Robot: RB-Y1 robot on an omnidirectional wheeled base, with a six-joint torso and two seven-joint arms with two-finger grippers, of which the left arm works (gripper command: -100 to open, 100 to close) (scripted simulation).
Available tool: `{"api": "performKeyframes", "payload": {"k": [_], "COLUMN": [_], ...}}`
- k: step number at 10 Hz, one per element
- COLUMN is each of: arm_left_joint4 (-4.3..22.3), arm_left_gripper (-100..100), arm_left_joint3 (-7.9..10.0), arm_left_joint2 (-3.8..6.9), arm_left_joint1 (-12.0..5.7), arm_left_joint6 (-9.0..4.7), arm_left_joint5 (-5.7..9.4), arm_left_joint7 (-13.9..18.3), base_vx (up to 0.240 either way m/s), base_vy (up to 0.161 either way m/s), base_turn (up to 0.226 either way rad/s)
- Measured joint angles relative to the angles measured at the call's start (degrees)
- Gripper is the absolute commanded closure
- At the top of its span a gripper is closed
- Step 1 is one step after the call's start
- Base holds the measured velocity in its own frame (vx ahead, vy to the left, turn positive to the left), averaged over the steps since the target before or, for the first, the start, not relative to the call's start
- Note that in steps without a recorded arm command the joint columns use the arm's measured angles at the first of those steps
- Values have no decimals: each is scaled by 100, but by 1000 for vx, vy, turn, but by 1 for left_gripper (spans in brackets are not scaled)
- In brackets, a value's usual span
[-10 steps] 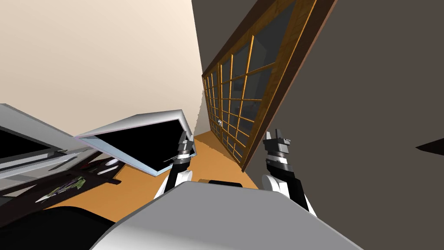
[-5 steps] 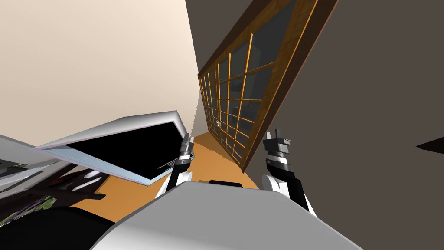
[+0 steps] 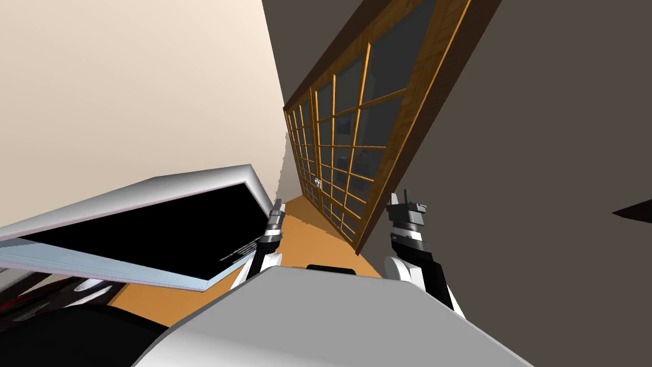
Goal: Push the door open
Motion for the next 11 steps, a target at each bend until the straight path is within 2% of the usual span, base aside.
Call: {"api": "performKeyframes", "payload": {"k": [11], "arm_left_joint4": [1291], "arm_left_gripper": [-100], "arm_left_joint3": [118], "arm_left_joint2": [242], "arm_left_joint1": [-322], "arm_left_joint6": [-440], "arm_left_joint5": [-290], "arm_left_joint7": [-1091], "base_vx": [69], "base_vy": [82], "base_turn": [-131]}}
